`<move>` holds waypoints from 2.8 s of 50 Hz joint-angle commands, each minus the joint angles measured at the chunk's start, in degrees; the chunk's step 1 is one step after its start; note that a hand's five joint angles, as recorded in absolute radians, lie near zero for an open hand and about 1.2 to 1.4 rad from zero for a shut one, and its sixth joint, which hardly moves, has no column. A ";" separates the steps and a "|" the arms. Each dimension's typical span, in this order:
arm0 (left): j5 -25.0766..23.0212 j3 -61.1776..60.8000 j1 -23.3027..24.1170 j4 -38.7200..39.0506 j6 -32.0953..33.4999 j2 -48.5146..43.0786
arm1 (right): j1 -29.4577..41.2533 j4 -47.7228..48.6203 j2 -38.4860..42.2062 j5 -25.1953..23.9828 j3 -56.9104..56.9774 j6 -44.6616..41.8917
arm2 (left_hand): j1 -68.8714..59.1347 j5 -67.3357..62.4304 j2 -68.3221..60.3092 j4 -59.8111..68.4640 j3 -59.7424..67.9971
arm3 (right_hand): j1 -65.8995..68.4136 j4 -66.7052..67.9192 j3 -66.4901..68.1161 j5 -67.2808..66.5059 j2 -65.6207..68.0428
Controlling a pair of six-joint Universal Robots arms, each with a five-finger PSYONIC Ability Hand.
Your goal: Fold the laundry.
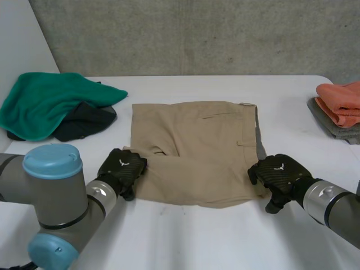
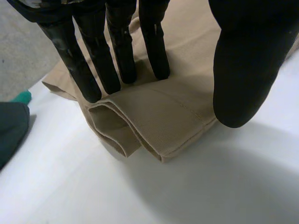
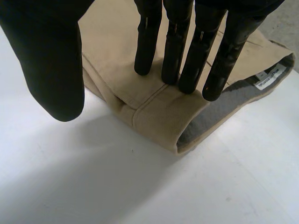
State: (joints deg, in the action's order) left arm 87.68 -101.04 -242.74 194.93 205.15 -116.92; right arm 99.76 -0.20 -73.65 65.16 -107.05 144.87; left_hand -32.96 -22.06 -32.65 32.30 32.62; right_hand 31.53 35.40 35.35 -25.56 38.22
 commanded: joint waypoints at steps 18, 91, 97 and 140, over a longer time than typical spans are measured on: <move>-0.05 4.97 -0.10 3.26 8.86 -4.98 | 1.76 13.73 12.38 2.69 6.59 -0.11 | -15.76 -16.66 -16.06 16.42 16.10 | 14.88 11.00 11.05 -10.84 8.18; -0.40 52.18 -4.15 24.62 0.78 -5.17 | 13.18 35.80 20.30 20.18 62.93 3.22 | -47.04 -47.94 -47.35 47.70 47.38 | 48.47 44.60 44.65 -44.44 41.78; -0.49 37.86 -4.32 23.04 0.25 2.39 | 13.27 32.73 17.58 19.39 58.11 4.46 | -47.04 -47.94 -47.35 47.70 47.38 | 48.47 44.60 44.65 -44.44 41.78; 8.30 -13.40 6.84 -21.00 3.94 28.51 | 8.96 -9.03 -5.19 13.06 2.55 -12.07 | -20.19 -21.09 -20.50 20.85 20.53 | 48.47 44.60 44.65 -44.44 41.78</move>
State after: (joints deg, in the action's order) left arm 96.31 -114.24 -236.71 173.79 208.49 -87.36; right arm 109.94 -8.83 -78.08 78.41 -102.44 137.11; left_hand -64.32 -57.35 -68.80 68.92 68.26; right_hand 56.85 68.37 67.86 -56.21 67.80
